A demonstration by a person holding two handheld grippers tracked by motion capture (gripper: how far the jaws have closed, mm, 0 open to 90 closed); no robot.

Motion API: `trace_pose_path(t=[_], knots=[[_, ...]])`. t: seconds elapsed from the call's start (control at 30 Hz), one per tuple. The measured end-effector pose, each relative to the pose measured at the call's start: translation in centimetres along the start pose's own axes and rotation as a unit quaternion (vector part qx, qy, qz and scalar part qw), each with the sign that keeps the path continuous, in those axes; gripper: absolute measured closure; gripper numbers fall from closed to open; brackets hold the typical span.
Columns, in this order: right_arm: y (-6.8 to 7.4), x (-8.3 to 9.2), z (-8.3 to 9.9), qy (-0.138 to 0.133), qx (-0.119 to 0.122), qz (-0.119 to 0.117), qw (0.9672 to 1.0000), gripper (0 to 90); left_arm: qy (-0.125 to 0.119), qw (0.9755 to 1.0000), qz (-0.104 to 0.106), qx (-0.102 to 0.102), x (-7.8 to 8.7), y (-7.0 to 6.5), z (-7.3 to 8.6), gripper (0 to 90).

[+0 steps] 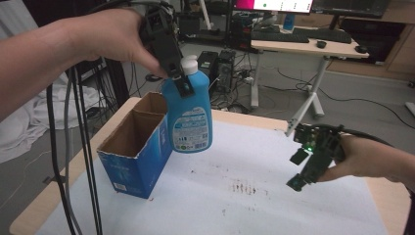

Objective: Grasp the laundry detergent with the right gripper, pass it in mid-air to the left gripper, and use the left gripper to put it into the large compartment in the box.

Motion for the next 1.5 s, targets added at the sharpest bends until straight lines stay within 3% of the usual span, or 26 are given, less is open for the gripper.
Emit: trace_pose_path(t=[0.43, 0.7, 0.83, 1.23, 1.5], knots=[[-1.6, 0.6, 2.8, -0.001, -0.03, -0.001, 0.9995, 13.3, -0.024, 0.9972, -0.035, 0.062, 3.5, 1.2, 3.8, 38.4], [-2.3, 0.5, 3.7, 0.004, -0.049, 0.002, 0.9988, 13.3, -0.031, 0.9902, -0.07, 0.117, 5.2, 2.3, 6.5, 38.4], [-2.7, 0.3, 3.9, 0.005, -0.055, 0.0, 0.9985, 13.3, -0.029, 0.9867, -0.089, 0.133, 5.6, 2.8, 7.7, 38.5], [-3.4, 0.5, 4.5, -0.004, -0.071, 0.005, 0.9974, 13.4, -0.024, 0.9769, -0.107, 0.183, 5.1, 4.4, 9.9, 38.5], [-3.5, 0.8, 4.8, -0.011, -0.074, 0.005, 0.9972, 13.3, -0.008, 0.9741, -0.108, 0.198, 2.9, 4.9, 11.0, 38.5]])
Point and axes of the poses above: each handheld gripper's, and its own axes: x roughly backward along the jaws, z roughly out of its underside, y roughly to its left, the point moved 6 cm from there along -x, roughly forward along the jaws, and after that the axes turned 5 degrees about z, right-handed, at the moved point
